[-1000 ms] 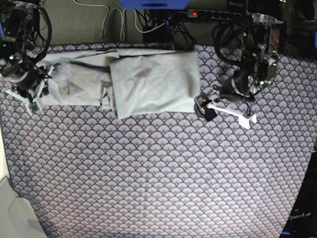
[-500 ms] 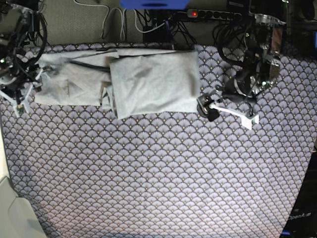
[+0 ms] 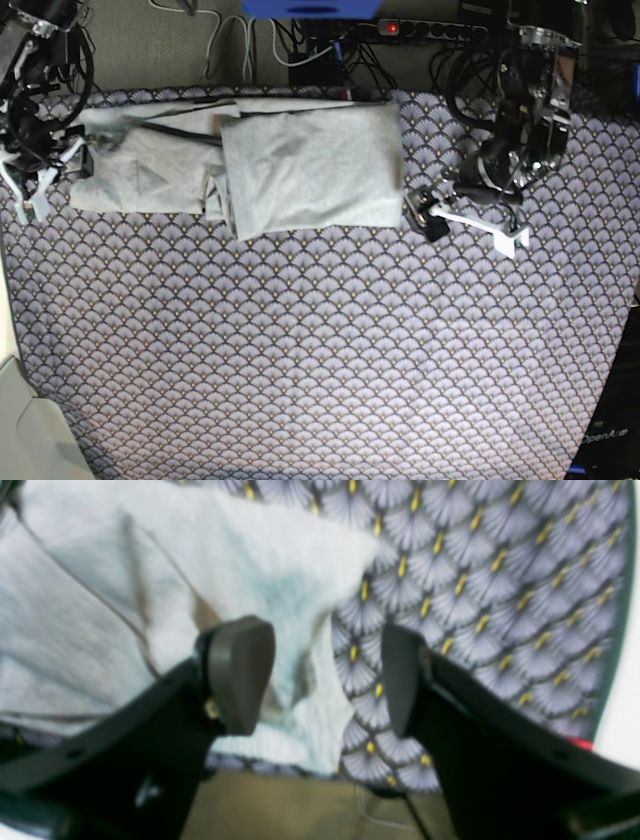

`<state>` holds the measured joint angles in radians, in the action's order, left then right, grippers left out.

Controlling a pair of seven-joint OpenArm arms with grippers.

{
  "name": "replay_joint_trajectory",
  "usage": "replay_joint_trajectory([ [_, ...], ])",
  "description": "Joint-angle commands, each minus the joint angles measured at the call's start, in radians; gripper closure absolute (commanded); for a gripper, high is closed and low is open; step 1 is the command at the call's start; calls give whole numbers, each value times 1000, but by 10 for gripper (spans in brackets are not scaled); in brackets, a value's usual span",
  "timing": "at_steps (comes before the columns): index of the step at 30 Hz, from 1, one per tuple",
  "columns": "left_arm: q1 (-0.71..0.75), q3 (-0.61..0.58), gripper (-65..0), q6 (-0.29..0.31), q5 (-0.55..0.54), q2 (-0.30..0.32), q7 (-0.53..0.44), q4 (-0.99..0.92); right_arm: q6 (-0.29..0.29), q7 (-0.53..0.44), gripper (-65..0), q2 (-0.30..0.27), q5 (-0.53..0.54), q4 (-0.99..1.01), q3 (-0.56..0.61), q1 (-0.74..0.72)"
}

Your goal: Fold the T-shirt properly

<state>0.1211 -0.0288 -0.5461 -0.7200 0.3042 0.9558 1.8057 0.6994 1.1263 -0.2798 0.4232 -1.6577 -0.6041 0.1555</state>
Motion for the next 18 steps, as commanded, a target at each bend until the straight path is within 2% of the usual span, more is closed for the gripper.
replay_joint_trajectory([
  [1, -11, 2, -650, 2, -13, 6, -5, 19, -1, -19, -392, -16, 12, 4, -9, -18],
  [11, -4, 3, -650, 2, -13, 17, -5, 18, -1, -62, -392, -23, 12, 162, -7, -41],
  [18, -4, 3, -650, 2, -11, 17, -5, 13, -1, -65, -392, -23, 12, 175, -7, -43],
])
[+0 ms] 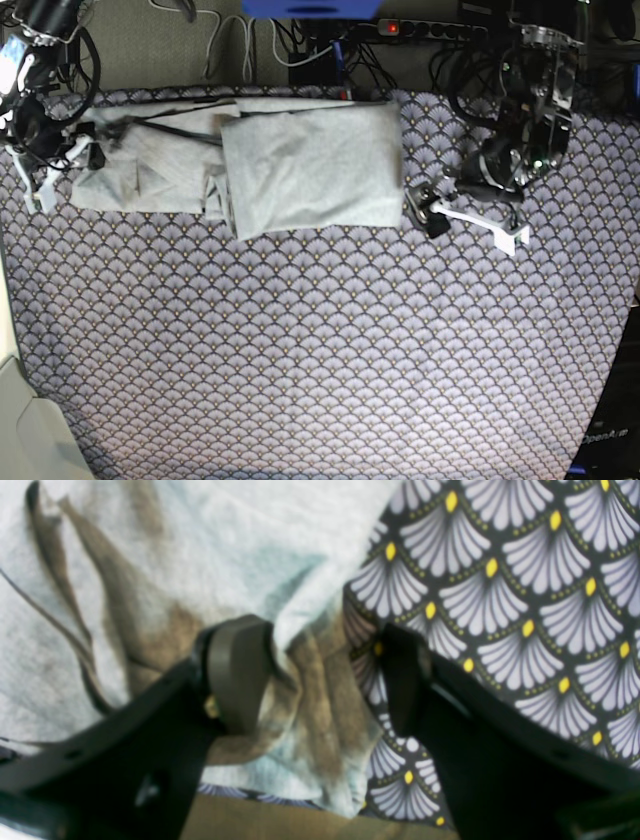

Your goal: Fold the T-shirt properly

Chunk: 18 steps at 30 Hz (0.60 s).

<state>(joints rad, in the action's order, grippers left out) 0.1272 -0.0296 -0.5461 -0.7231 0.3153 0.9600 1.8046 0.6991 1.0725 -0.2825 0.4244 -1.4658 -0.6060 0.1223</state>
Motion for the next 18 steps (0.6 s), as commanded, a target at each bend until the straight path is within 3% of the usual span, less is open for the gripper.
replay_joint_trajectory([
  [1, -10, 4, -650, 2, -8, 8, -9, 14, -1, -12, -392, -21, 11, -17, -5, -9],
  [18, 4, 30, -650, 2, -14, 8, -9, 14, -1, -31, -392, -50, 9, -16, -5, -11],
])
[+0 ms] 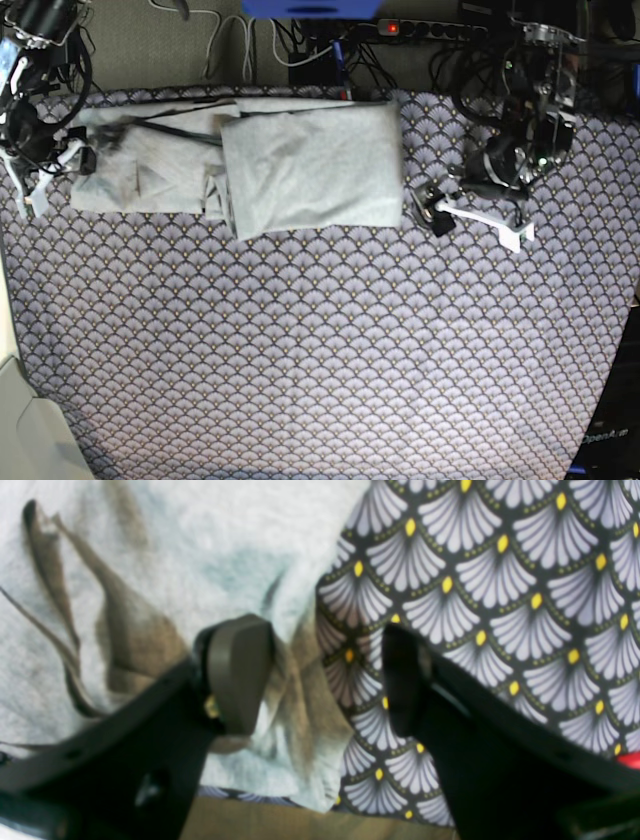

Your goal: Fold the T-shirt properly

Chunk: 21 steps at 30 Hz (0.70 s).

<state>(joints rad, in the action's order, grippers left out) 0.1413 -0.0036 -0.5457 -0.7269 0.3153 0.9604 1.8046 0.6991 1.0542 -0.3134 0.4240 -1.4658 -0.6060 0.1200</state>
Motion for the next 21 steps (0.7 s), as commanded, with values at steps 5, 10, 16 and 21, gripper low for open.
replay_joint_trajectory([
  [5, 2, 6, -650, 2, -10, 8, -10, 14, -1, -15, -392, -19, 9, 32, -5, -10],
  [10, 4, 6, -650, 2, -10, 8, -10, 14, -1, -42, -392, -36, 11, 122, 2, -30],
  [16, 1, 6, -650, 2, -7, 8, -10, 14, -1, -32, -391, -33, 11, 121, 2, -30],
  [21, 1, 6, -650, 2, -10, 8, -10, 14, -1, -32, -388, -30, 11, 121, 2, -29],
])
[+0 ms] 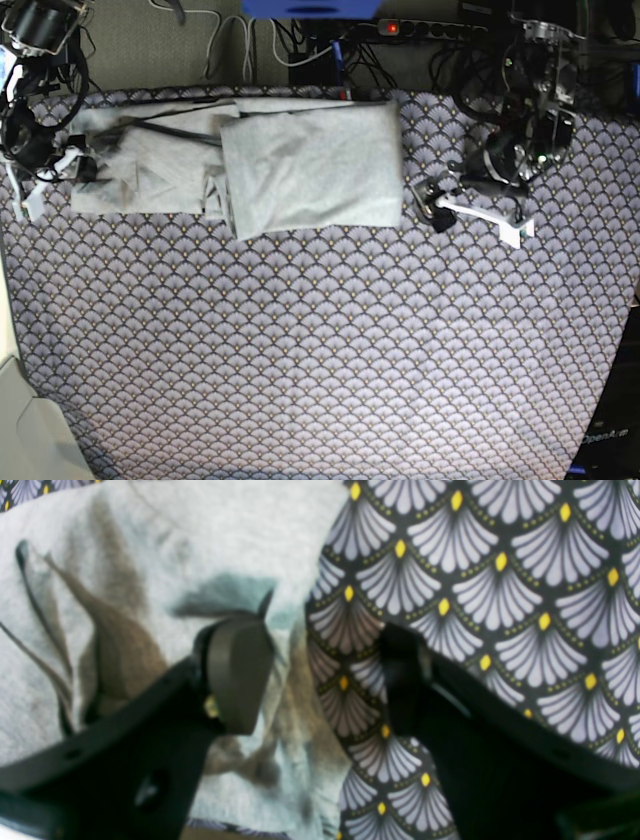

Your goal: Fold the T-shirt properly

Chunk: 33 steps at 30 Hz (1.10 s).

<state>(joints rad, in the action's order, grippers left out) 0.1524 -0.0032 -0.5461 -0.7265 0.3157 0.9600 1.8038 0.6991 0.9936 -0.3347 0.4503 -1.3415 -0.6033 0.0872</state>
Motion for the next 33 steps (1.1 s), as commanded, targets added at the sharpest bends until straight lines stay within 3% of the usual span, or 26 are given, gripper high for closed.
replay_joint_trajectory([
  [1, -10, 6, -650, 2, -11, 7, -9, 15, -1, 31, -388, 1, -15, -5, 0, 4],
  [8, -15, 6, -650, 2, -11, 7, -9, 14, -1, 31, -386, 53, -15, -148, 1, 62],
  [11, -15, 6, -650, 2, -11, 7, -9, 14, -1, 31, -355, 65, -15, -157, 1, 62],
  [23, -15, 6, -650, 2, -12, 7, -9, -66, -1, 29, 0, 67, -15, -154, 1, 61],
  [33, -7, 6, -650, 2, -12, 9, 0, -68, -1, 31, 0, 67, -15, -250, 1, 61],
])
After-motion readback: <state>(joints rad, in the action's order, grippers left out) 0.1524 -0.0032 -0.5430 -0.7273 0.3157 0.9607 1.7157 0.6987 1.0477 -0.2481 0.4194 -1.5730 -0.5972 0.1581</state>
